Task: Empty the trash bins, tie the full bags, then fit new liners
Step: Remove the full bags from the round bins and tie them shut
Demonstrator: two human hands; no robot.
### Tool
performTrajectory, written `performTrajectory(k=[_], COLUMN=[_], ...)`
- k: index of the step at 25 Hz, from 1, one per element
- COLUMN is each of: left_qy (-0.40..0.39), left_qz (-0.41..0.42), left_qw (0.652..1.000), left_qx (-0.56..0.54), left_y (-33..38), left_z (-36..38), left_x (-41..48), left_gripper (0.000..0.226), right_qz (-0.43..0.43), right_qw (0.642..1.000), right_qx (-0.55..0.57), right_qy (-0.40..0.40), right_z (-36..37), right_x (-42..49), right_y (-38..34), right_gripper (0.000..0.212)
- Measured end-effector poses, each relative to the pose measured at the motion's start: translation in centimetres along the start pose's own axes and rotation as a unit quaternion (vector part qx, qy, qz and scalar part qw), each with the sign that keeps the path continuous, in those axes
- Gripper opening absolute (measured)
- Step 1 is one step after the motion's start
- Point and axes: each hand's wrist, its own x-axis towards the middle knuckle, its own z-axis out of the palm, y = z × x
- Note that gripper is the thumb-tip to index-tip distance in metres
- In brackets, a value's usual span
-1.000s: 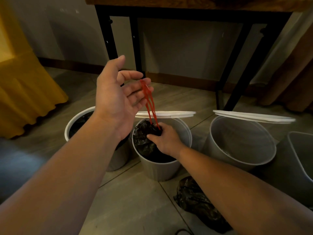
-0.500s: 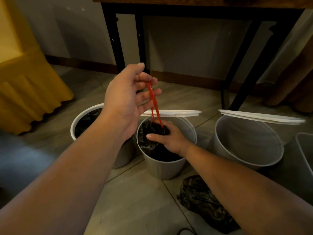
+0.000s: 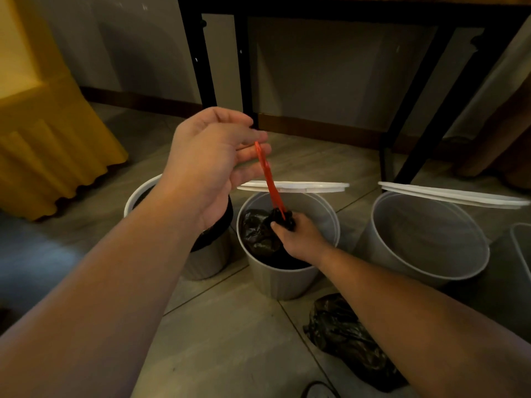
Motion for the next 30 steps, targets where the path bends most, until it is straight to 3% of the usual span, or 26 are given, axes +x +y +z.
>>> performTrajectory(k=[1, 4, 5, 6, 9, 12, 13, 18, 20, 22, 25, 28, 30], left_qy=[0.004, 0.001, 0.003, 0.003, -0.007, -0.012, -0.011, 0.017, 0.001, -0.062, -0.116, -0.117, -0.094], left_qz=[0.000, 0.000, 0.001, 0.001, -0.020, -0.048, -0.054, -0.065, -0.077, -0.107, -0.143, -0.171, -0.152], left_qw=[1.000, 1.000, 1.000, 0.999, 0.999, 0.998, 0.998, 0.995, 0.985, 0.958, 0.906, 0.876, 0.901], left_qx=[0.007, 0.024, 0.029, 0.033, 0.037, 0.025, 0.024, 0.070, 0.155, 0.260, 0.381, 0.436, 0.395], left_y=[-0.4, -1.5, -1.9, -2.3, -3.1, -3.7, -3.7, -3.5, -3.7, -3.6, -3.4, -4.3, -5.1], left_z=[-0.1, -1.0, -1.4, -1.8, -2.4, -2.2, -2.0, -2.7, -4.1, -5.8, -7.9, -8.4, -7.9], left_x=[-0.1, -0.3, -0.3, -0.2, 0.0, -0.4, -0.6, -1.0, -0.8, -0.4, -0.1, -0.9, -1.6], left_gripper=[0.019, 0.022, 0.022, 0.022, 0.025, 0.028, 0.030, 0.045, 0.034, 0.016, 0.012, 0.025, 0.040], right_qz=[0.002, -0.026, -0.035, -0.043, -0.050, -0.082, -0.089, -0.080, -0.079, -0.085, -0.071, -0.046, -0.029], right_qw=[1.000, 0.994, 0.989, 0.981, 0.954, 0.944, 0.946, 0.972, 0.988, 0.990, 0.995, 0.984, 0.969], right_qx=[-0.008, -0.053, -0.070, -0.087, -0.165, -0.232, -0.236, -0.208, -0.136, -0.090, 0.009, 0.163, 0.231], right_qy=[-0.013, -0.093, -0.129, -0.166, -0.244, -0.221, -0.202, -0.077, 0.002, 0.061, 0.074, 0.058, 0.080], right_z=[-0.3, -2.3, -3.2, -4.1, -6.1, -6.8, -7.1, -9.3, -10.1, -10.8, -10.8, -10.5, -10.5], right_x=[0.0, -0.3, -0.6, -1.0, -2.5, -4.2, -4.9, -7.2, -7.7, -7.9, -7.6, -6.7, -6.2], right_y=[-0.1, -0.3, -0.9, -2.0, -6.2, -10.5, -12.1, -17.7, -18.2, -17.8, -16.6, -15.8, -15.7], right_gripper=[0.009, 0.085, 0.102, 0.103, 0.062, 0.015, 0.008, 0.026, 0.031, 0.035, 0.035, 0.034, 0.036])
